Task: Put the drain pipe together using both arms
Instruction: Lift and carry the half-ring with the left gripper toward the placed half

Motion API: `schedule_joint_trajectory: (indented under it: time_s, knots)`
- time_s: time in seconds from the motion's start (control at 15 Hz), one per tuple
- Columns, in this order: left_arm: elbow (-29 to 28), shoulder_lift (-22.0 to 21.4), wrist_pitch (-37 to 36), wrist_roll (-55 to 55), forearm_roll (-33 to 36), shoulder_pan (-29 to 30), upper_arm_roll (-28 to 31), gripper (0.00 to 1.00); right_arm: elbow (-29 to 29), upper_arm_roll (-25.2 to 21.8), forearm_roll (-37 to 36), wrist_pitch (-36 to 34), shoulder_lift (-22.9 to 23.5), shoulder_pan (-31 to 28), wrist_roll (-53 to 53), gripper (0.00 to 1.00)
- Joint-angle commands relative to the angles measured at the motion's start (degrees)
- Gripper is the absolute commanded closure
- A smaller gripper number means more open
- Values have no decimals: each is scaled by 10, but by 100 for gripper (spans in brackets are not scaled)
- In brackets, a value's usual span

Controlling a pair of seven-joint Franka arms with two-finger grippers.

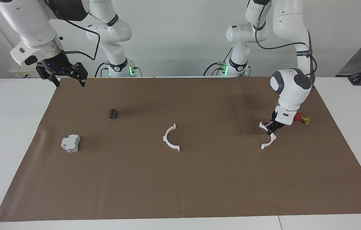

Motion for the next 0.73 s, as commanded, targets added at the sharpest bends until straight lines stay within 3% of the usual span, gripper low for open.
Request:
schedule_joint_trajectory:
  time_s: [0.0, 0.33, 0.47, 0.66]
  knots:
    - [21, 0, -6, -44, -1, -46, 6, 100, -4, 0, 13, 11, -6, -3, 0, 0]
    - [67, 3, -42, -312, 28, -187, 9, 100, -4, 0, 13, 11, -6, -3, 0, 0]
    - [123, 17, -92, -408, 69, -224, 6, 100, -4, 0, 13, 11, -6, -3, 0, 0]
    - [181, 33, -139, -485, 72, -286, 6, 100, -4, 0, 12, 11, -6, -3, 0, 0]
